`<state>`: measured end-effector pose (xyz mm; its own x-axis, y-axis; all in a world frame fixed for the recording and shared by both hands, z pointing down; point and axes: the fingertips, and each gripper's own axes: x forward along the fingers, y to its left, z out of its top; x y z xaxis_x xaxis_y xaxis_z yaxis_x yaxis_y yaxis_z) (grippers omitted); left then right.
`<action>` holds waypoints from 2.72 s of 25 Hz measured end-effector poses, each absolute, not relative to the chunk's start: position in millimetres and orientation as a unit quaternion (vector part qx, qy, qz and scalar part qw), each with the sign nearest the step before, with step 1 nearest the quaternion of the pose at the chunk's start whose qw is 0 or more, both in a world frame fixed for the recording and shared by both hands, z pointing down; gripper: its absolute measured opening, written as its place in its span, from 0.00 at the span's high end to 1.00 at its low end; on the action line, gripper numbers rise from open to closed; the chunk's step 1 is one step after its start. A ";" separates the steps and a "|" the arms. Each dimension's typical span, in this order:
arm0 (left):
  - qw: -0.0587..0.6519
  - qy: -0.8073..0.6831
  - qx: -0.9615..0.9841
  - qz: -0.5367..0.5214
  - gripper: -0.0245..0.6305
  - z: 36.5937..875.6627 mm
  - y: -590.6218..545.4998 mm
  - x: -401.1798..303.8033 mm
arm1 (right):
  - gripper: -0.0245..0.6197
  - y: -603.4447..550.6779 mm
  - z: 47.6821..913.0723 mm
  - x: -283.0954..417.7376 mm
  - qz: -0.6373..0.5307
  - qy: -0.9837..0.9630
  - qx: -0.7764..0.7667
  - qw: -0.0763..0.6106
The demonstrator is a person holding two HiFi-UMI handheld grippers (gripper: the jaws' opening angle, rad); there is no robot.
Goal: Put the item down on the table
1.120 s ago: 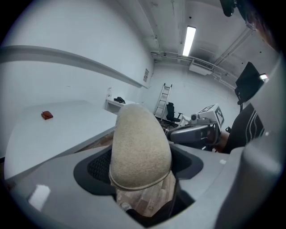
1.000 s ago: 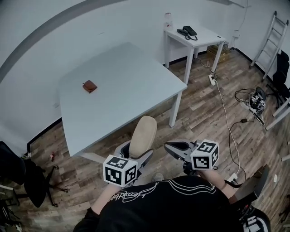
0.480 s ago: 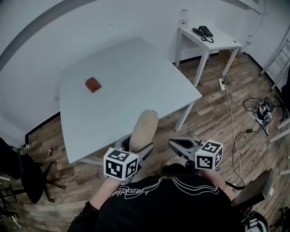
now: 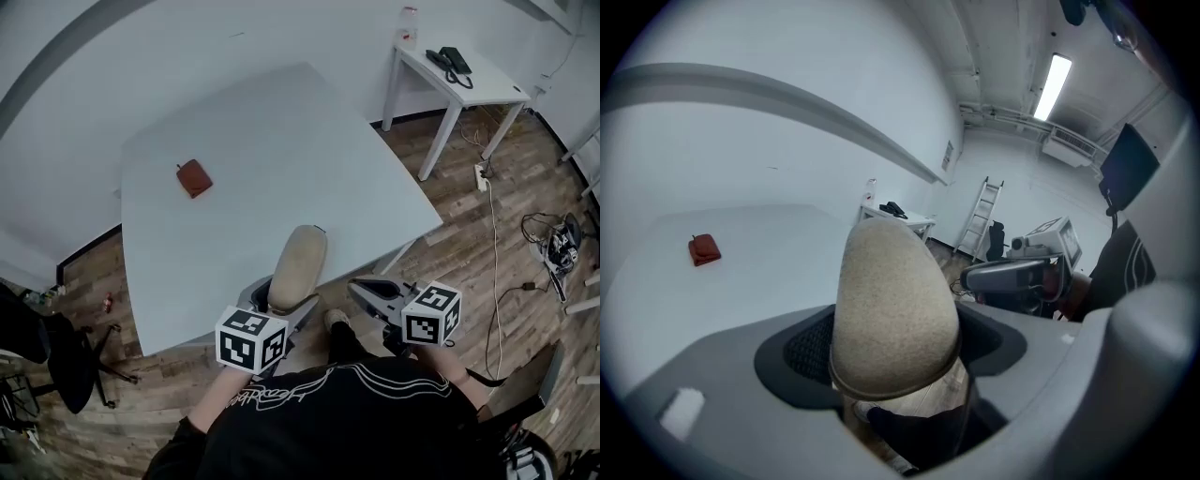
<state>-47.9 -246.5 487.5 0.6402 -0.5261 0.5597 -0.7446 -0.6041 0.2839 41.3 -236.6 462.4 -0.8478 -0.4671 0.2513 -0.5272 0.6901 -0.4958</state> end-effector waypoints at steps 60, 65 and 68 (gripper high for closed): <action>0.255 -0.450 0.794 0.318 0.37 571.1 -368.7 -80.9 | 0.95 -344.1 503.7 16.0 0.303 -0.920 0.222 0.110; 0.270 -0.438 0.835 0.195 0.65 491.9 -305.8 -83.8 | 0.95 -294.1 479.8 -0.4 0.271 -0.931 0.220 0.103; 0.254 -0.437 0.854 0.124 0.96 446.2 -268.4 -92.7 | 0.95 -261.8 461.4 -10.1 0.256 -0.938 0.215 0.096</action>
<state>-92.7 -268.4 446.2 0.5882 -0.6829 0.4332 -0.8087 -0.4894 0.3265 -10.1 -261.8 461.4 -0.8895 -0.3539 0.2891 -0.4517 0.7770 -0.4384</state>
